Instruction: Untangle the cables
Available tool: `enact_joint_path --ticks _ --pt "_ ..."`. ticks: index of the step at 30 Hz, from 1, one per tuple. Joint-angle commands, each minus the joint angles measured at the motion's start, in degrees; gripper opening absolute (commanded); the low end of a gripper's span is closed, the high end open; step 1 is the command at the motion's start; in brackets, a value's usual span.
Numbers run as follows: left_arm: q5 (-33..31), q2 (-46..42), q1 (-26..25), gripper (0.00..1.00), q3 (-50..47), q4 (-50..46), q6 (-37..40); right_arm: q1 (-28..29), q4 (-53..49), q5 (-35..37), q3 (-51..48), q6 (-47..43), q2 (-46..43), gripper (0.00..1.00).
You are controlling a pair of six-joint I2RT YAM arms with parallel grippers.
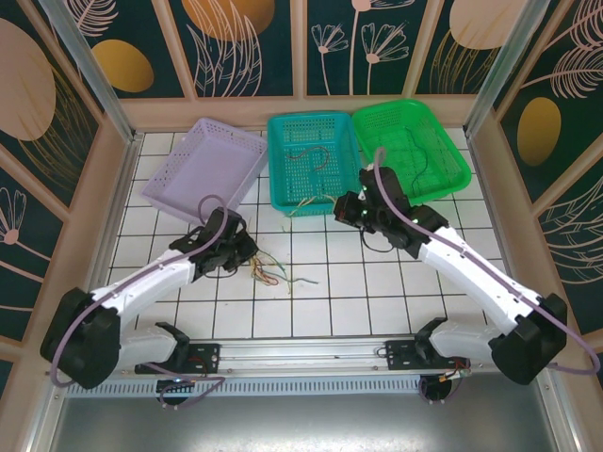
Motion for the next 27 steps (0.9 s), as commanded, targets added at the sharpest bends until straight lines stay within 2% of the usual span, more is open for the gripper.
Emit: enact_joint_path --ticks 1,4,6,10,13,15,17,20,24,27 --pt "0.9 5.0 -0.1 0.12 2.6 8.7 -1.4 -0.9 -3.7 3.9 2.3 -7.6 -1.4 0.0" --pt "2.7 9.7 -0.2 0.3 4.2 11.9 -0.6 -1.7 -3.1 3.2 2.6 -10.0 -1.7 0.0" --pt "2.7 11.4 -0.2 0.47 6.1 10.9 0.4 -2.0 -2.8 3.2 2.9 -11.8 -1.7 0.0" --pt "-0.5 7.2 -0.3 0.65 8.2 8.8 2.6 -2.2 -3.6 3.2 3.5 -16.6 -1.5 0.0" --pt "-1.8 1.7 -0.3 0.65 9.2 8.6 5.9 -2.6 -3.2 3.2 3.6 -21.0 -2.0 0.0" --pt "1.2 -1.1 -0.3 0.62 10.2 10.8 10.8 -3.1 -3.1 1.4 4.3 -24.1 -1.6 0.0" --pt "5.9 -2.5 -0.3 0.56 11.5 12.2 16.0 -3.4 -3.4 -0.3 5.5 -26.9 -0.6 0.0" --pt "16.1 -2.1 -0.2 0.49 13.1 14.8 23.4 -4.5 -3.4 -5.7 7.1 -30.6 0.7 0.0" --pt "29.7 2.1 -0.2 0.49 15.7 18.2 27.7 -5.7 -5.4 -14.3 9.9 -34.6 3.6 0.0" --pt "33.5 4.3 -0.2 0.49 17.1 18.5 30.2 -5.6 -8.4 -18.2 12.0 -36.9 6.2 0.0"
